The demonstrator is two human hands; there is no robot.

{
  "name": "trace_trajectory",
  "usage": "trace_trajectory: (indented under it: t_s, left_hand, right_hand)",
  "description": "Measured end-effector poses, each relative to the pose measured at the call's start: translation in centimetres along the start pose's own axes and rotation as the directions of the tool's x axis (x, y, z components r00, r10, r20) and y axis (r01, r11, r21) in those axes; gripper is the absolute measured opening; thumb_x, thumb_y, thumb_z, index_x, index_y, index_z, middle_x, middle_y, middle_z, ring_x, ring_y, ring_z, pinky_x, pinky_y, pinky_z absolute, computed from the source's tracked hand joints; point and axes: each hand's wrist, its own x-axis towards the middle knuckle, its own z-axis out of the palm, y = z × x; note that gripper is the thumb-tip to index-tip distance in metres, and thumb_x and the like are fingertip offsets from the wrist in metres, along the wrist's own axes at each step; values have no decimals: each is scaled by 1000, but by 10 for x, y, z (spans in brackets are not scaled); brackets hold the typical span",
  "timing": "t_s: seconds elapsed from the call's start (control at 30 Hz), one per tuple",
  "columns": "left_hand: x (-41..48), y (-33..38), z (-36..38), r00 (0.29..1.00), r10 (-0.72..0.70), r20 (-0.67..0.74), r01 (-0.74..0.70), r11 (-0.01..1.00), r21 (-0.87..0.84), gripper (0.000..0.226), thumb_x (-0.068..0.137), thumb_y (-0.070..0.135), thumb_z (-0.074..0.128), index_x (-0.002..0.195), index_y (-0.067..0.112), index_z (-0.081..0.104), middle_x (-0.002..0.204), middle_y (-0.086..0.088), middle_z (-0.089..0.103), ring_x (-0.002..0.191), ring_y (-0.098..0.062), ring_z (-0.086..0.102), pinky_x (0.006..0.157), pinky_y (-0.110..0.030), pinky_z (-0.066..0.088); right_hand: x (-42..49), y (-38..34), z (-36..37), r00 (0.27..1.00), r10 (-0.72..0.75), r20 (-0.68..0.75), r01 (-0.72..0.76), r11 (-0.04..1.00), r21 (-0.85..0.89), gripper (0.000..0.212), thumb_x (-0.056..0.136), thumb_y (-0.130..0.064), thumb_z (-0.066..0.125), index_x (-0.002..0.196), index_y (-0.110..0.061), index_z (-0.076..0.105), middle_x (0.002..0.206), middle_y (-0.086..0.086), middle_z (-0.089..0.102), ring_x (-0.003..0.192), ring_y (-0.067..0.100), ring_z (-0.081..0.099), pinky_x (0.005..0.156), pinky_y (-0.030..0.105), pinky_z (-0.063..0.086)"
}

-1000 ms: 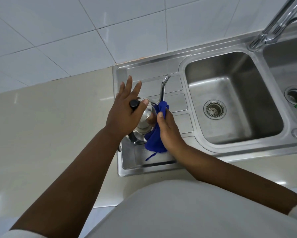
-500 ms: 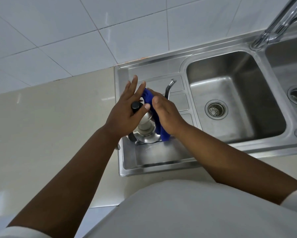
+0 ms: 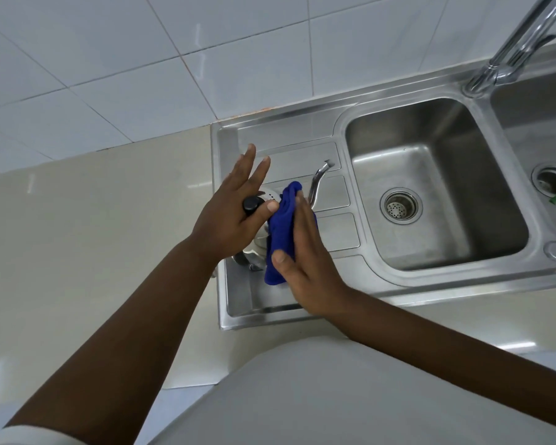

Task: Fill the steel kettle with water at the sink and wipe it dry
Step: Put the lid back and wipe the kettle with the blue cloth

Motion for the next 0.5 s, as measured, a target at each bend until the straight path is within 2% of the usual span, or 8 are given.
trace_trajectory:
  t_s: [0.07, 0.17, 0.27, 0.37, 0.43, 0.5]
  left_hand:
    - [0, 1, -1, 1000, 12, 20, -12, 1000, -7, 74, 94, 67, 27, 155, 26, 17, 165, 3, 1, 152, -17, 6, 114, -54, 34]
    - [0, 2, -4, 999, 33, 41, -32, 999, -36, 72, 95, 64, 28, 155, 23, 21, 165, 2, 3, 152, -17, 4, 115, -54, 32]
    - [2, 1, -6, 996, 67, 57, -64, 996, -65, 68, 98, 58, 32, 154, 22, 24, 165, 1, 5, 152, -19, 5, 114, -54, 35]
    - [2, 2, -8, 995, 60, 76, -56, 997, -56, 64, 98, 56, 33, 153, 25, 25, 165, 2, 6, 152, -17, 4, 116, -50, 33]
    - [4, 3, -8, 995, 60, 80, -56, 997, -54, 63, 97, 53, 34, 152, 25, 26, 165, 3, 7, 152, -17, 4, 117, -49, 31]
    - [5, 2, -8, 994, 71, 78, -67, 997, -49, 63, 96, 53, 36, 152, 25, 27, 165, 3, 7, 152, -16, 4, 118, -49, 30]
  right_hand:
    - [-8, 4, 1, 998, -52, 23, 54, 991, -119, 88, 96, -57, 39, 157, -17, -12, 167, -3, -16, 154, 12, -14, 126, 37, 8]
    - [-12, 16, -1, 983, -181, 23, 180, 942, -285, 77, 104, -41, 41, 155, -25, -15, 167, -3, -18, 155, 17, -7, 124, 39, 23]
    - [-4, 30, -6, 960, -278, -14, 251, 886, -390, 69, 106, -33, 40, 158, -20, -3, 167, -1, -9, 155, 21, 4, 121, 46, 28]
    - [9, 38, -6, 942, -334, -25, 293, 859, -421, 69, 104, -33, 45, 157, -11, 9, 167, 10, 2, 155, 30, 6, 120, 55, 25]
    - [13, 41, -5, 934, -356, -27, 316, 859, -402, 70, 102, -34, 49, 156, -9, 12, 166, 11, 3, 155, 34, 6, 123, 51, 21]
    - [14, 42, -5, 932, -362, -36, 323, 869, -376, 70, 103, -32, 50, 156, -12, 10, 166, 7, 1, 155, 33, 5, 124, 40, 18]
